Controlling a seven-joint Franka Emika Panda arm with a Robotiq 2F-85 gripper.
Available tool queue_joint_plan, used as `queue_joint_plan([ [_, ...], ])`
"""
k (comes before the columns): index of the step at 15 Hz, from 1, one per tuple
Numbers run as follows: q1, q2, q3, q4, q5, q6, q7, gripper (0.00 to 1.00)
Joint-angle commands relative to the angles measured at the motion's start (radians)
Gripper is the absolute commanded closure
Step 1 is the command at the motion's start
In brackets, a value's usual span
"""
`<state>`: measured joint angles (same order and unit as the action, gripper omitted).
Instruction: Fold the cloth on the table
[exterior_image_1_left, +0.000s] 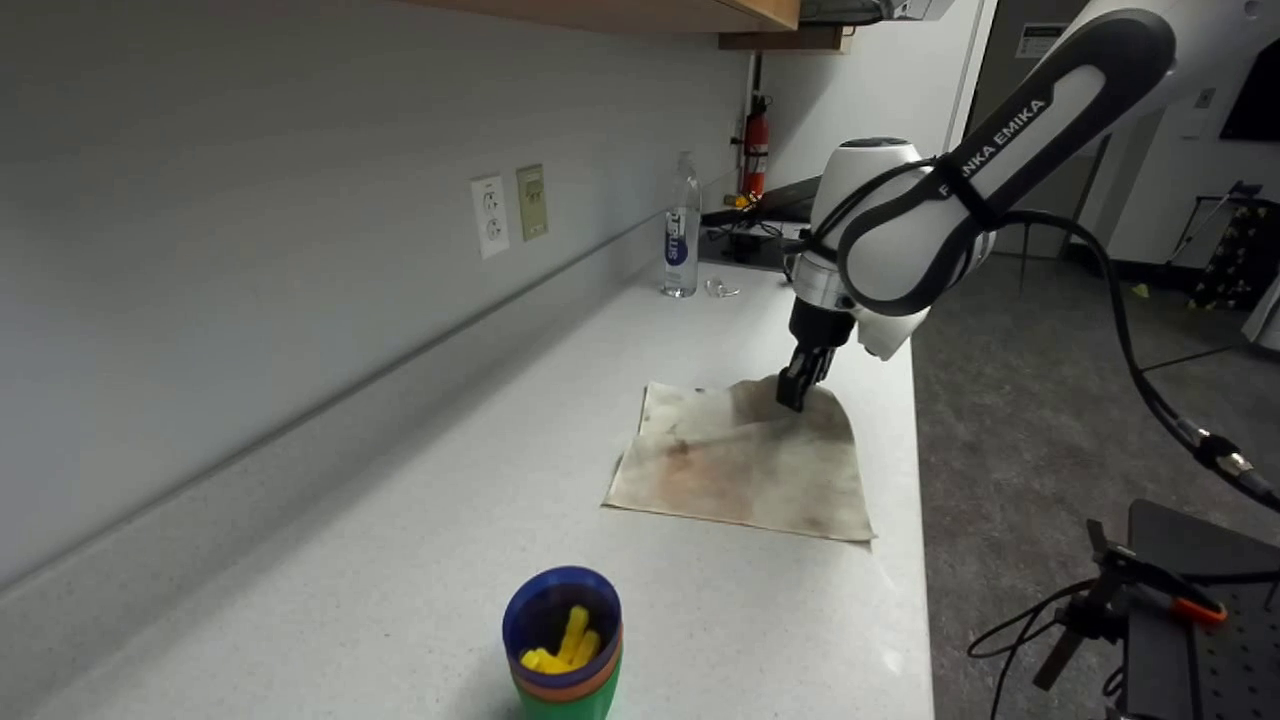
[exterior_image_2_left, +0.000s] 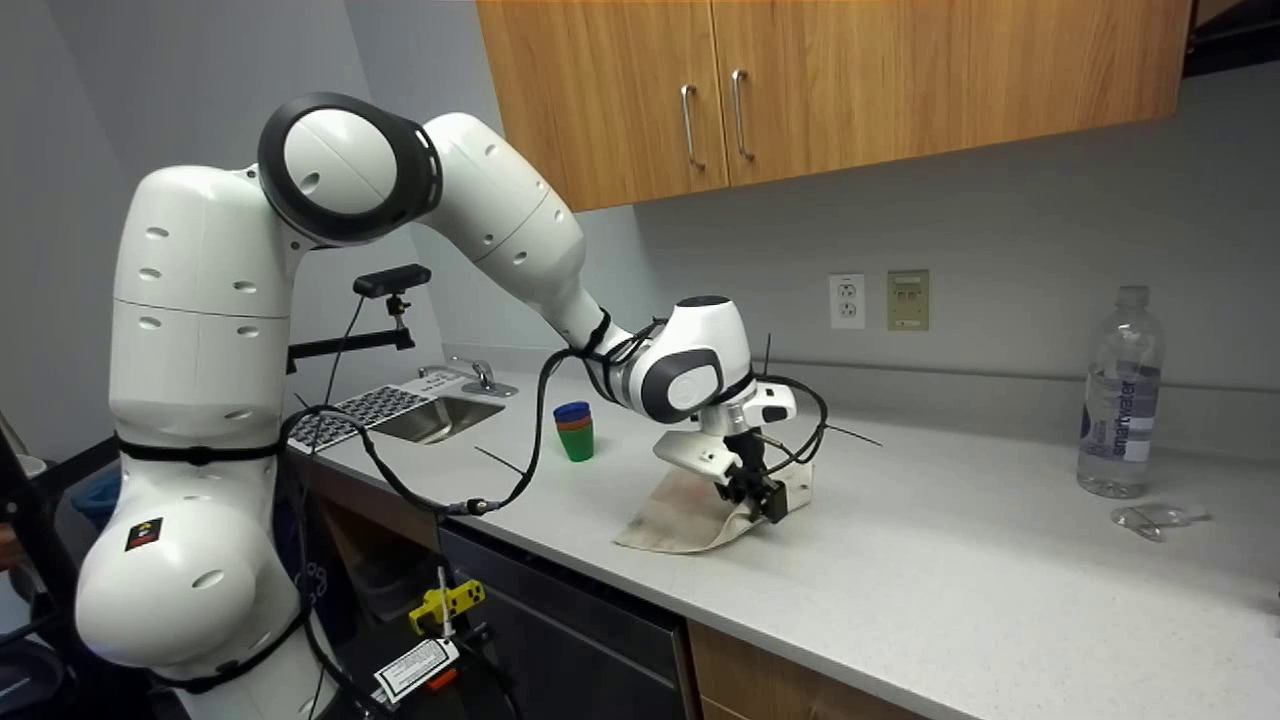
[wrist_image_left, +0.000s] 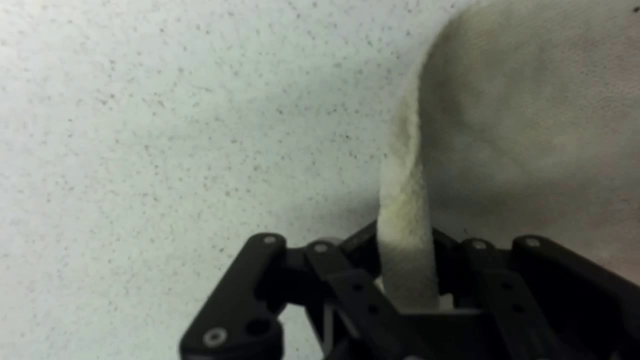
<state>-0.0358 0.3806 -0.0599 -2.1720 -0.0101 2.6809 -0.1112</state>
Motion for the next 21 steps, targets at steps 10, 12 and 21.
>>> queue_joint_plan([
  [10, 0.039, -0.043, 0.145, -0.032, -0.016, 0.103, -0.050, 0.98],
  [12, 0.076, -0.004, 0.122, -0.016, -0.083, 0.164, -0.032, 0.98],
  [21, 0.155, 0.115, 0.109, 0.048, -0.189, 0.272, -0.036, 0.98],
])
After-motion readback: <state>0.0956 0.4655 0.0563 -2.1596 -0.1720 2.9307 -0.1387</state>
